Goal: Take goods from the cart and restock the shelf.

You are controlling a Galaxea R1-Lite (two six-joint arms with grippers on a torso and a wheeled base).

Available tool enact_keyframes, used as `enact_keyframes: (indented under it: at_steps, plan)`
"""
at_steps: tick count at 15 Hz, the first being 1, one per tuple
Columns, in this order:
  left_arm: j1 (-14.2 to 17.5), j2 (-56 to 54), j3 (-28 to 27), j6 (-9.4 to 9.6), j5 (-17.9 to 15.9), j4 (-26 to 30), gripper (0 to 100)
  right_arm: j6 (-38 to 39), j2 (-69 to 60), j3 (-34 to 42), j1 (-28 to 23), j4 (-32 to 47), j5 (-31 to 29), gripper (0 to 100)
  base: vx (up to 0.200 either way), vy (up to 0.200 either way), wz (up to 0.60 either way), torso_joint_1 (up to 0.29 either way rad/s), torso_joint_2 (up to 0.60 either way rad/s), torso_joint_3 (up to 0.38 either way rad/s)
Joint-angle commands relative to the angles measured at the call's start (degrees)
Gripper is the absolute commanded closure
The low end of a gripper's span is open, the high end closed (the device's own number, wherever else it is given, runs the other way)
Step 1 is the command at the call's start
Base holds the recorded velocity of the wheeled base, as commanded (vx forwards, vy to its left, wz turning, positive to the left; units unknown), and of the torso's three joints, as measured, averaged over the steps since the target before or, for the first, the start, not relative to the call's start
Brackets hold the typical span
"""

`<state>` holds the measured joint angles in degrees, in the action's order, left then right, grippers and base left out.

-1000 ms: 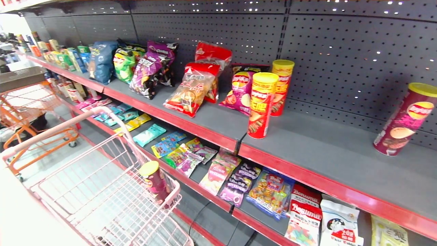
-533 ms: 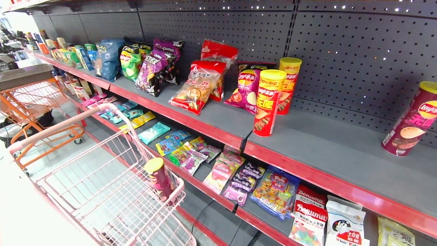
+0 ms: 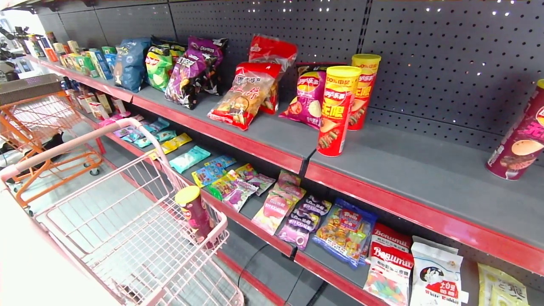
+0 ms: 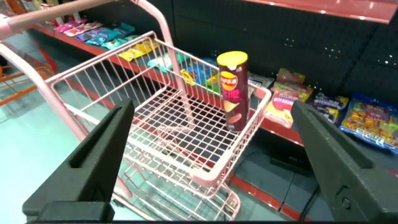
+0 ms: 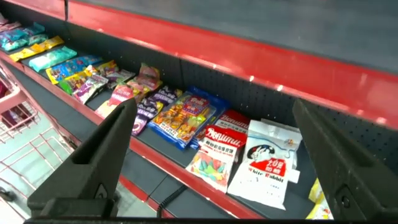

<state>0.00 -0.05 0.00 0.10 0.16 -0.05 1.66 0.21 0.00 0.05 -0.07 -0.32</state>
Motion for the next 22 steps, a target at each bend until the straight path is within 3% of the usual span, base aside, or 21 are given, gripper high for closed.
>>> enact_keyframes:
  at_steps: [1,13,14,15,16,17,19,20,21,22]
  plan:
    - [0.0,0.0,0.0,-0.01,0.0,0.0,0,0.1,0.0,0.0,0.0,0.0,-0.1,0,0.0,0.0,0.0,-0.154,0.39,0.242]
    - [-0.1,0.1,0.0,-0.19,-0.3,0.0,0,0.1,0.0,0.0,0.0,0.0,-0.1,0,0.0,0.0,0.0,-0.161,0.47,0.303]
    - [0.0,0.0,-0.2,0.96,-0.4,-0.5,0,0.1,0.0,0.0,0.0,0.0,-0.1,0,0.0,0.0,0.0,-0.027,0.08,0.061]
    - [-0.9,11.4,-13.4,1.92,-0.2,-1.9,0,0.2,0.0,0.0,0.0,-0.1,-0.1,0,0.0,0.0,0.0,-0.007,0.05,0.036]
    - [-0.8,23.5,-24.8,-3.79,1.5,-2.9,0,0.1,-0.1,0.0,0.0,0.0,-0.1,0,0.0,0.0,0.0,0.0,0.0,0.0]
    - [-0.4,34.1,-35.9,-10.03,5.3,-3.8,0,0.2,0.0,0.0,0.0,0.0,-0.1,0,0.0,0.0,0.0,0.0,0.0,0.0]
    - [1.6,47.9,-41.7,-10.38,8.3,-4.5,0,0.1,0.0,0.0,0.0,0.0,-0.1,0,0.0,0.0,0.0,0.0,0.0,0.0]
    - [1.7,53.2,-40.2,-10.47,7.8,-6.5,0,0.2,0.0,0.0,0.0,0.0,-0.1,0,0.0,0.0,0.0,0.0,0.0,0.0]
    - [1.6,58.0,-37.9,-10.47,6.4,-11.4,0,0.2,0.0,0.0,0.0,-0.1,-0.2,0,0.0,0.0,0.0,0.0,0.0,0.0]
    - [1.8,62.8,-34.9,-10.03,1.0,-18.1,0,0.2,0.0,0.0,0.0,-0.1,-0.2,0,0.0,0.0,0.0,0.0,0.0,0.0]
